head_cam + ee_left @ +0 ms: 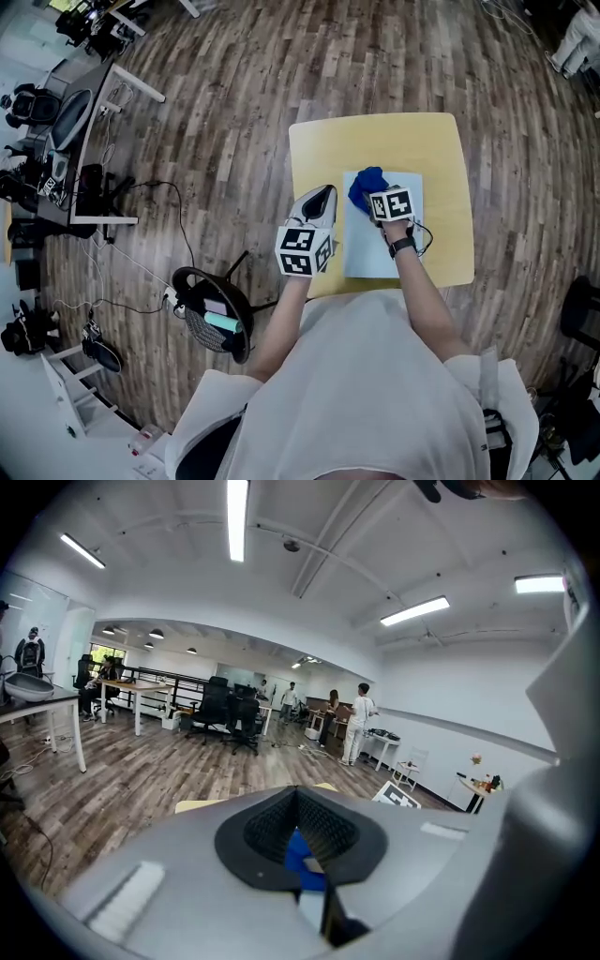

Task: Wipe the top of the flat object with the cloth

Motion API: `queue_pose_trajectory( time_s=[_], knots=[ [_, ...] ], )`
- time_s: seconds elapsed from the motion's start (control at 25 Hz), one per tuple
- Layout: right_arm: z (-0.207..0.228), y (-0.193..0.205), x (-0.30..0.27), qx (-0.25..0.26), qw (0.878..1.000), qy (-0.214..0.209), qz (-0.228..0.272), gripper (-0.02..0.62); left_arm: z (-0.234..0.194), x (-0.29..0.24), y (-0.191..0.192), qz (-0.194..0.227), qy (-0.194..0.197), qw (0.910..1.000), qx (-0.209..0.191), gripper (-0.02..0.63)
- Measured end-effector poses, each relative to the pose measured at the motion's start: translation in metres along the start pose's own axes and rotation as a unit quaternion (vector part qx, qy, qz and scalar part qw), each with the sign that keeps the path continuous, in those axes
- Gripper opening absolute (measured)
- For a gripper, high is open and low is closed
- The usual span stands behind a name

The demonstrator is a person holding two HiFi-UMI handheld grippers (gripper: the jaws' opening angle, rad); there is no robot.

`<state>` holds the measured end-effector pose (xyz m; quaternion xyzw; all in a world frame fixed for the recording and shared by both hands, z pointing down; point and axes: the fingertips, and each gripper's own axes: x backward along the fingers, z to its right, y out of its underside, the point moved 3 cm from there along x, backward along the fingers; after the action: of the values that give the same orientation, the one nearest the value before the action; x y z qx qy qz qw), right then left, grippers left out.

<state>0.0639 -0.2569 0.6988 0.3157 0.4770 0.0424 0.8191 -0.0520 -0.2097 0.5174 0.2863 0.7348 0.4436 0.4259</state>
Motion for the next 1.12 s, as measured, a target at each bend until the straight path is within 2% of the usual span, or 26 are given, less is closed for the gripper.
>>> queue_pose_trajectory(
  time_s=[0.2, 0.44, 0.6, 0.72, 0.84, 1.0, 1.12],
  knots=[
    [0.057, 0.016, 0.035, 0.003, 0.999, 0.038, -0.003, 0.087, 0.014, -0.011, -0.001, -0.004, 0.015, 0.9998, -0.009, 0.008],
    [0.110, 0.036, 0.076, -0.044, 0.994, 0.099, 0.001, 0.087, 0.025, -0.014, -0.004, -0.005, 0.028, 0.9995, -0.014, 0.008],
    [0.125, 0.041, 0.087, -0.046, 0.992, 0.120, 0.016, 0.087, 0.023, -0.013, 0.000, -0.007, 0.020, 0.9997, -0.014, 0.008],
    [0.120, 0.042, 0.086, -0.041, 0.991, 0.125, 0.017, 0.087, 0.021, -0.009, 0.002, -0.004, 0.016, 0.9998, -0.013, 0.008],
    [0.091, 0.029, 0.080, -0.028, 0.994, 0.095, 0.037, 0.087, 0.019, -0.003, 0.003, 0.000, 0.011, 0.9999, -0.013, 0.008],
    [0.022, 0.009, 0.051, -0.022, 0.998, -0.007, 0.052, 0.089, 0.011, 0.004, 0.002, 0.005, 0.002, 1.0000, -0.008, 0.008],
    [-0.025, 0.005, 0.030, -0.011, 0.997, -0.059, 0.044, 0.121, 0.009, 0.010, 0.001, 0.009, -0.004, 0.9999, -0.011, 0.008]
  ],
)
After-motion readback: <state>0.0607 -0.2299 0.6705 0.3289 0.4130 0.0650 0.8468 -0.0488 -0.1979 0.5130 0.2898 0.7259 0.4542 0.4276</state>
